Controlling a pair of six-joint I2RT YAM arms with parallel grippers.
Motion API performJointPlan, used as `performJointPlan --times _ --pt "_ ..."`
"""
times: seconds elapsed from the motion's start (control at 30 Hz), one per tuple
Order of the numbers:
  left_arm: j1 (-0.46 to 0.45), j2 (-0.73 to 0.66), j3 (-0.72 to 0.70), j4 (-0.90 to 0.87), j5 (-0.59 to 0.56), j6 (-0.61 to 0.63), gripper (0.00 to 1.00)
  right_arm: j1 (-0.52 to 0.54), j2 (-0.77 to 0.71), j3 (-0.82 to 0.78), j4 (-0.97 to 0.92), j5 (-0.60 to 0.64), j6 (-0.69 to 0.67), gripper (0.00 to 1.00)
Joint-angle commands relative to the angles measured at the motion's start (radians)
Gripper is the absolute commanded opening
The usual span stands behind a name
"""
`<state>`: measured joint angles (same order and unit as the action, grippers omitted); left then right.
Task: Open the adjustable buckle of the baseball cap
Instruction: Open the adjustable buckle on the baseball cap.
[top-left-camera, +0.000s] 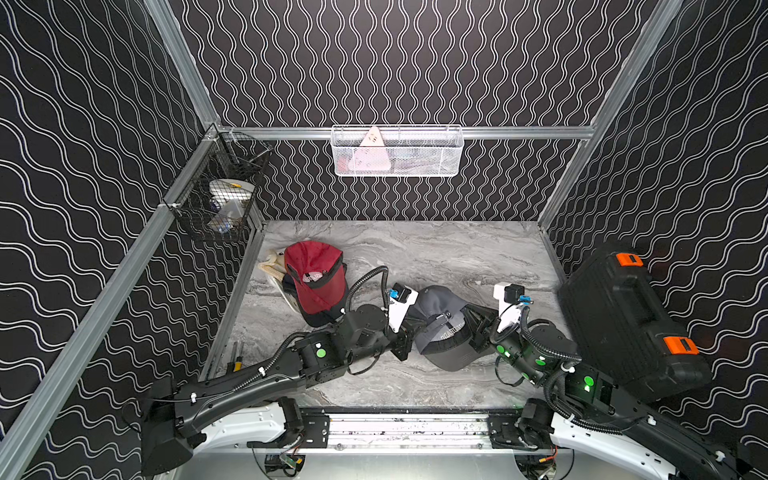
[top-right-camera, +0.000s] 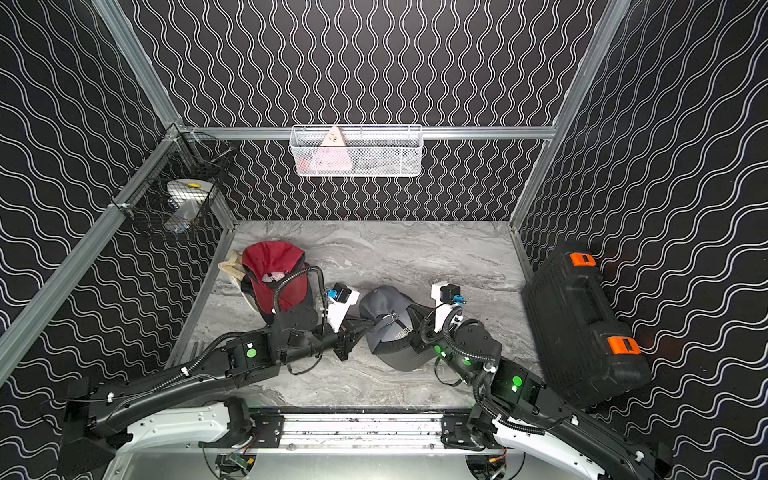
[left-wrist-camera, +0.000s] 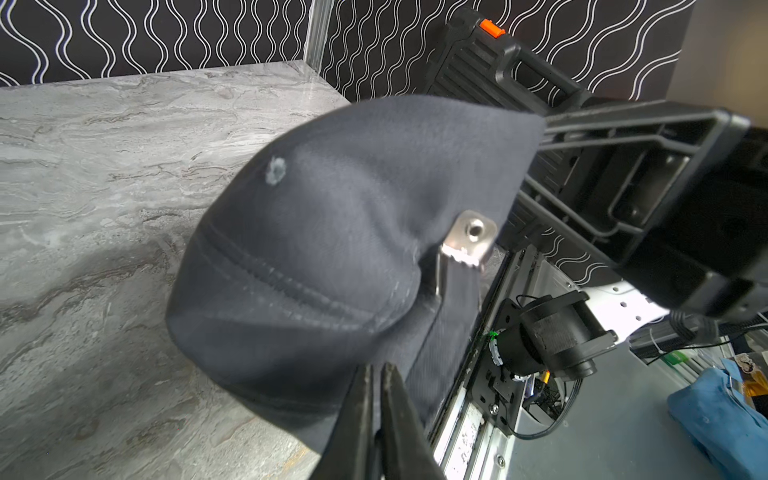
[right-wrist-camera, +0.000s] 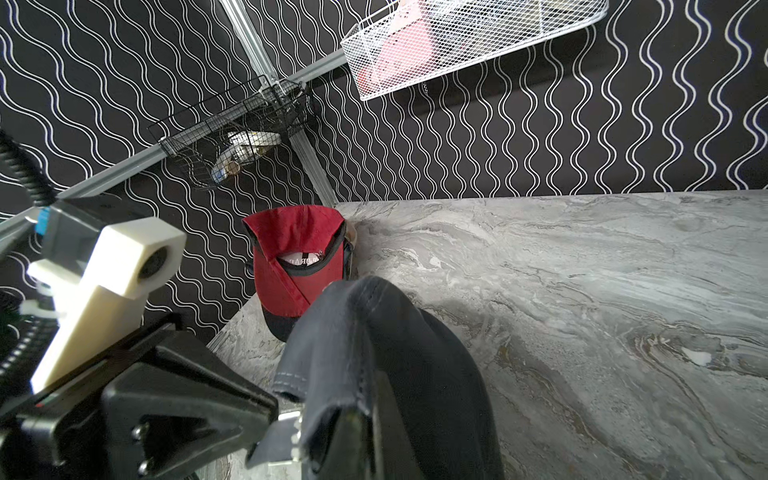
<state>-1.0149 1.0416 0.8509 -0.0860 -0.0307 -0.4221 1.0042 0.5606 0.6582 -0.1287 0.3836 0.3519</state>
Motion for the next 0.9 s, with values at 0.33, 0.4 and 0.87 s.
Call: performJointPlan --times 0.33,0.4,0.87 --pt "-0.091 -0.140 0.067 -0.084 -0.154 0.141 0.28 -0.001 0.159 0.198 -0.256 0.270 0.156 0.00" --pt "-0.115 -0.130 0.074 -0.096 -0.181 0.159 0.28 0.000 0.194 0.242 -0.304 0.300 0.176 0.00" --pt "-0.253 0.015 0.094 -0.033 -0.419 0.291 0.49 -0.001 0.327 0.418 -0.453 0.312 0.260 0.00"
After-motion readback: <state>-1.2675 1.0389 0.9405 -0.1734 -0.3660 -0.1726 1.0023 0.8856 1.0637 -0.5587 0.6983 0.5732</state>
